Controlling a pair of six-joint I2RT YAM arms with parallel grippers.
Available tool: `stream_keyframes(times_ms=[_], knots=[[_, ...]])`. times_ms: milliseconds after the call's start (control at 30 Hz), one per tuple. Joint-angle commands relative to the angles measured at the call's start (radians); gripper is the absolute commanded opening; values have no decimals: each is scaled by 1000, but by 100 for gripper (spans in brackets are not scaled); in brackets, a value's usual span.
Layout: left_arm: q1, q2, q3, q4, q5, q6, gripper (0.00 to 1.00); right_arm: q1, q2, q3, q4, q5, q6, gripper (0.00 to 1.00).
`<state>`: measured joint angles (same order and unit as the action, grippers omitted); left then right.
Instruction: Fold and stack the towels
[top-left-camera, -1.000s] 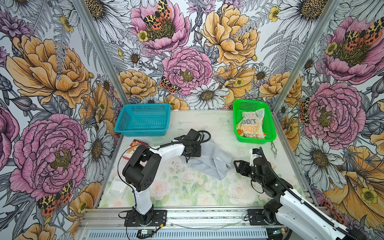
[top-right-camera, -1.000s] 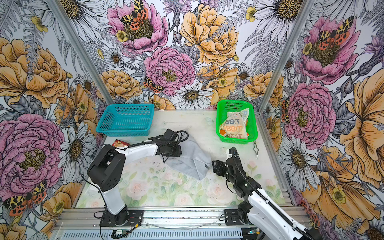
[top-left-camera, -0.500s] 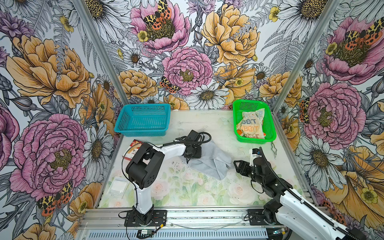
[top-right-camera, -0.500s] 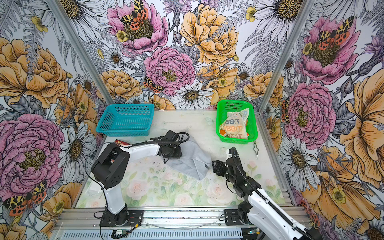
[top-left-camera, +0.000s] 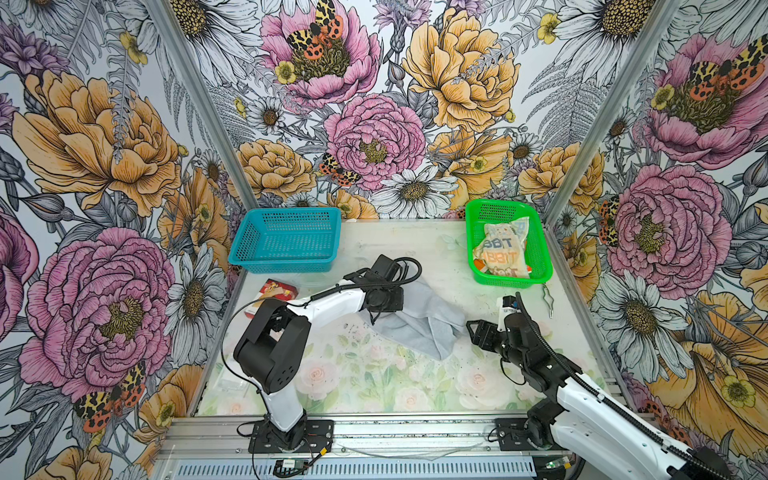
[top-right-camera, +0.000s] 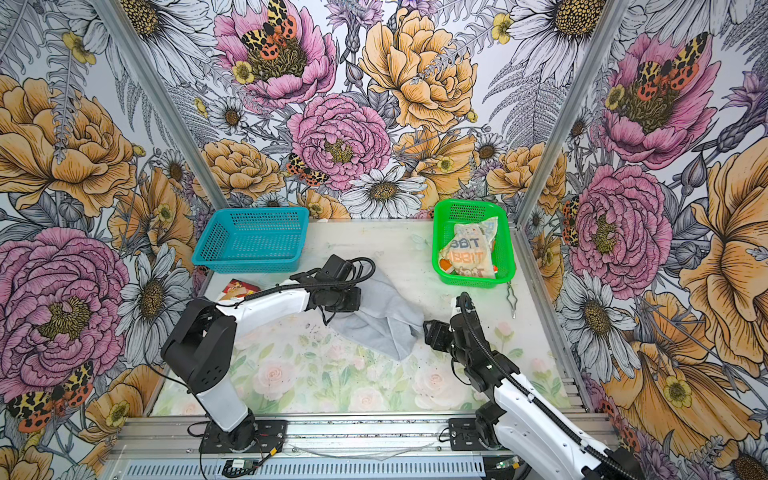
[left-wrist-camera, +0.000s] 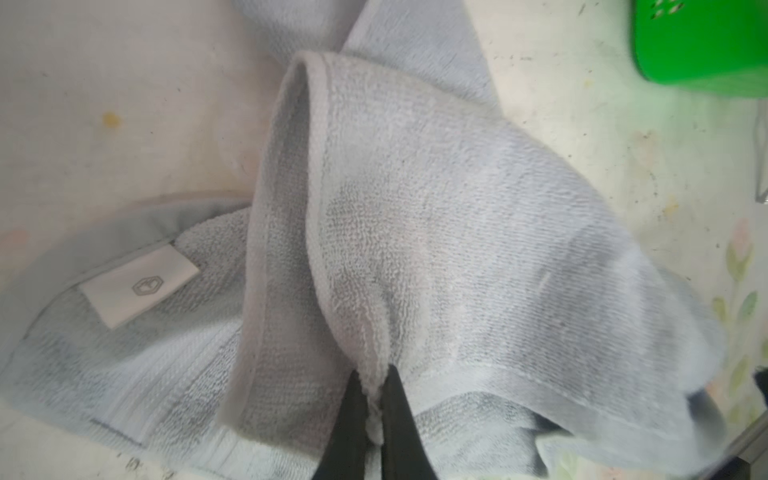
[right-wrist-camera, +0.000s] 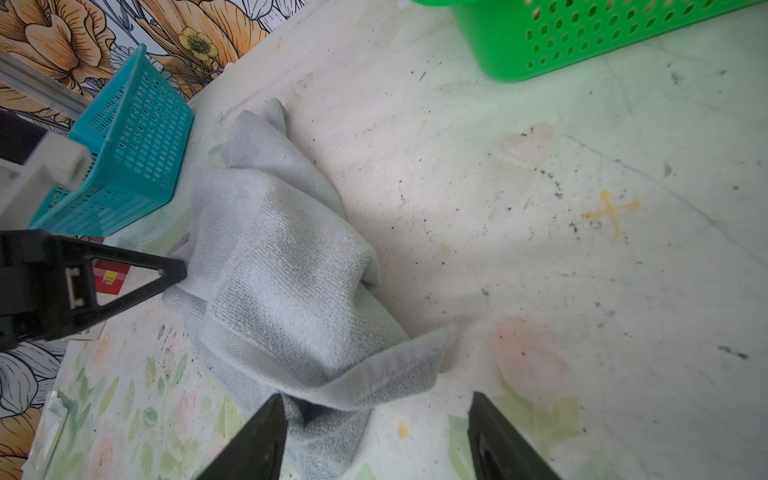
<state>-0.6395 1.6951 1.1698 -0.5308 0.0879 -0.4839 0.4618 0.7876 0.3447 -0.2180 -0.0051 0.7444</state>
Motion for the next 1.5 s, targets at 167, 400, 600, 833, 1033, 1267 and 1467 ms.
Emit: stream_keyframes(times_ms=[167, 400, 600, 833, 1033, 1267, 1467], knots=[[6, -165, -17, -90, -74, -20, 8, -18, 139, 38, 185, -69, -19, 70], [-13, -94, -44, -71, -46, -16, 28, -23, 166, 9, 267, -110, 10, 70], [-18, -57, -46, -52, -42, -16, 29, -29, 122, -13, 251, -104, 9, 70], [-9, -60, -75, -53, -88, -12, 34, -37, 109, -19, 233, -105, 2, 70], [34, -16, -112, -44, -117, 6, 34, -38, 115, -20, 233, -116, 1, 70], [57, 28, -99, -6, -94, 16, 36, -40, 109, -25, 233, -115, 5, 70], [58, 61, -84, 13, -75, 18, 36, -40, 94, -27, 222, -115, 6, 70]])
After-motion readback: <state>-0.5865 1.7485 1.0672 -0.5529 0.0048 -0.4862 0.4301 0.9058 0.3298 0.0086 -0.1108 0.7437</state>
